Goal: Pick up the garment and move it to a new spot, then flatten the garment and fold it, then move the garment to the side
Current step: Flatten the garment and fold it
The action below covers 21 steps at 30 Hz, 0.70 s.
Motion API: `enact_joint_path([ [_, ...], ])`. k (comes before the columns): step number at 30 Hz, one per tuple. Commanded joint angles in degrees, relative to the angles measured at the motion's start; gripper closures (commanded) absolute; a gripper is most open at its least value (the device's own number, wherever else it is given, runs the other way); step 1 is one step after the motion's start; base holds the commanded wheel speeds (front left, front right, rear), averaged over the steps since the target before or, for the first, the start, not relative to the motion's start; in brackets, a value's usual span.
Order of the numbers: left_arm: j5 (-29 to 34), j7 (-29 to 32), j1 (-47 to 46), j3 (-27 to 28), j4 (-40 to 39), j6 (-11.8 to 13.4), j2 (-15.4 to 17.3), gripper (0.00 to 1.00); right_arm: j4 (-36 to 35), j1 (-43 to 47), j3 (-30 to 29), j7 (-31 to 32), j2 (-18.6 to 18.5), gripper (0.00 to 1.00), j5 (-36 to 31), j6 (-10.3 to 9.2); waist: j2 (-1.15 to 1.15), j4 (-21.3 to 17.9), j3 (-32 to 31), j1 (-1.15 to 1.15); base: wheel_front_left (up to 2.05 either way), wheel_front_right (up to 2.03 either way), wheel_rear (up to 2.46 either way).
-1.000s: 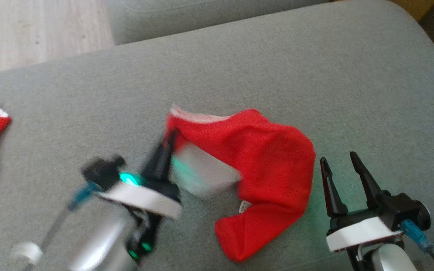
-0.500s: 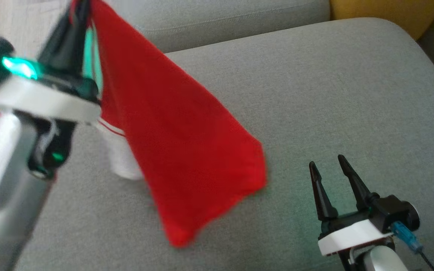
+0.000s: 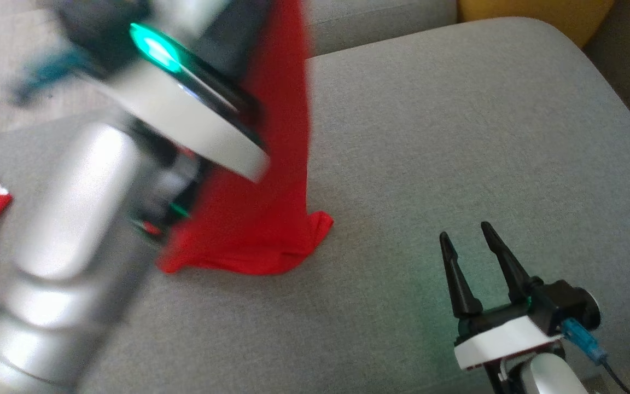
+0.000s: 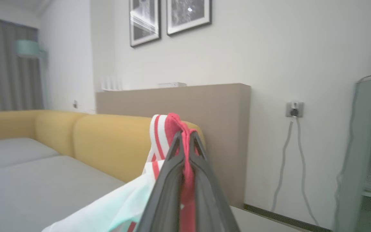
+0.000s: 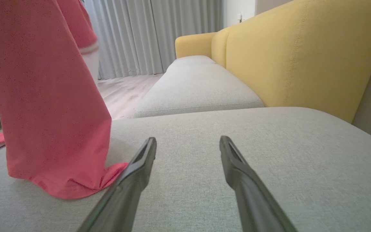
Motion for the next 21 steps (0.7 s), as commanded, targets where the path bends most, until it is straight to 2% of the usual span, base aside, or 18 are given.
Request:
enact_joint_path([
  [1, 0.63, -0.14, -0.12, 1.18, -0.96, 0.32, 0.52, 1.0, -2.0, -2.69, 1.54, -0.63, -0.12, 0.0, 0.57, 0.39, 0.0, -0.54, 0.42, 0.0, 0.0, 0.0, 0.0],
  [8, 3.88, -5.33, 9.23, -11.54, 10.77, 0.29, -11.08, 1.0, -2.3, -4.48, 3.3, -0.63, -0.12, 0.0, 1.41, 0.39, 0.0, -5.09, 3.17, 0.0, 0.0, 0.0, 0.0],
  [13, 5.42, -11.4, 10.37, -16.32, 19.47, -0.33, -15.23, 1.0, -2.52, -5.54, 3.41, -0.63, -0.12, 0.0, 1.93, 0.39, 0.0, -8.04, 5.43, 0.0, 0.0, 0.0, 0.0],
  [14, 5.89, -13.07, 10.27, -16.97, 20.74, -0.17, -15.57, 0.75, -2.56, -5.56, 3.29, -0.63, -0.12, 0.0, 2.05, 0.39, 0.0, -8.39, 5.83, 0.0, 0.0, 0.0, 0.0],
  [15, 6.15, -14.0, 10.23, -18.03, 21.91, -0.26, -15.79, 0.45, -2.59, -5.57, 3.29, -0.63, -0.12, 0.0, 2.15, 0.39, 0.0, -8.73, 6.19, 0.0, 0.0, 0.0, 0.0],
  [16, 6.08, -14.67, 10.22, -18.95, 22.89, -0.36, -15.94, 0.04, -2.61, -5.58, 3.33, -0.63, -0.12, 0.0, 2.14, 0.39, 0.0, -8.98, 6.53, 0.0, 0.0, 0.0, 0.0],
  [17, 5.84, -15.25, 10.19, -19.65, 23.73, -0.41, -16.02, 0.0, -2.65, -5.55, 3.25, -0.63, -0.12, 0.0, 2.19, 0.39, 0.0, -9.13, 6.77, 0.0, 0.0, 0.0, 0.0],
  [21, 4.88, -16.58, 9.6, -22.51, 25.04, -0.32, -16.12, 0.0, -2.89, -5.09, 2.35, -0.63, -0.12, 0.0, 2.39, 0.39, 0.0, -9.19, 6.94, 0.0, 0.0, 0.0, 0.0],
])
